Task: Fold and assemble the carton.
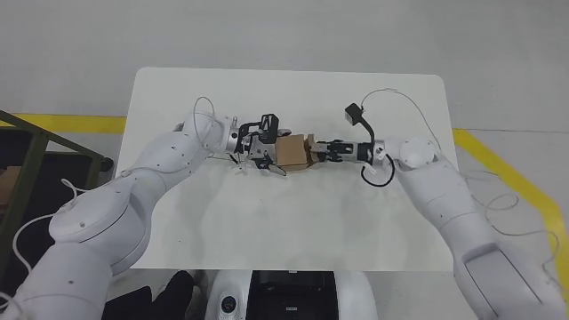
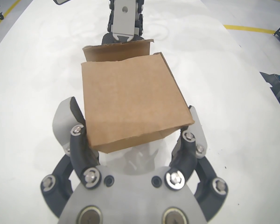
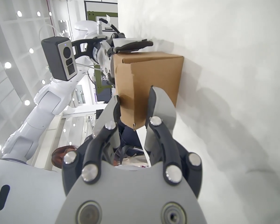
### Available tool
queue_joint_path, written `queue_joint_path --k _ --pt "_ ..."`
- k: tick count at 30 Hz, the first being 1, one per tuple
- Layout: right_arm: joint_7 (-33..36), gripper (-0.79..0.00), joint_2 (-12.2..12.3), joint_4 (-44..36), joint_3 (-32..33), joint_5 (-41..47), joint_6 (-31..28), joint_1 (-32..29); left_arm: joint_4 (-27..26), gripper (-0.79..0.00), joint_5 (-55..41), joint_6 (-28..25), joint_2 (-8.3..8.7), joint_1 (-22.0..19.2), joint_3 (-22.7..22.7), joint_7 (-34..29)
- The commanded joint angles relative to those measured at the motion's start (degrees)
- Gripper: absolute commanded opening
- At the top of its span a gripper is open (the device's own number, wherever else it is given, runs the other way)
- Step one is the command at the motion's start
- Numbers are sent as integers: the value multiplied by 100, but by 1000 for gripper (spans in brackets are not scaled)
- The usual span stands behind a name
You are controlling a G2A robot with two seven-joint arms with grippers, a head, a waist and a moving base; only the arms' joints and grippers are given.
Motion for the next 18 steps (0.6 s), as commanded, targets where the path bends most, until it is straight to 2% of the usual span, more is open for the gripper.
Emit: queue_joint_path --k 1,7,18 --pt "-67 -588 3 0 -4 -93 31 7 4 -43 -1 -2 -4 -2 -1 -2" --pt "-191 -622 7 -70 -9 -265 114 -25 20 -46 2 0 -14 -3 0 0" --pt "-436 -619 9 -280 -11 -559 256 -57 56 -43 -18 23 -20 6 -1 23"
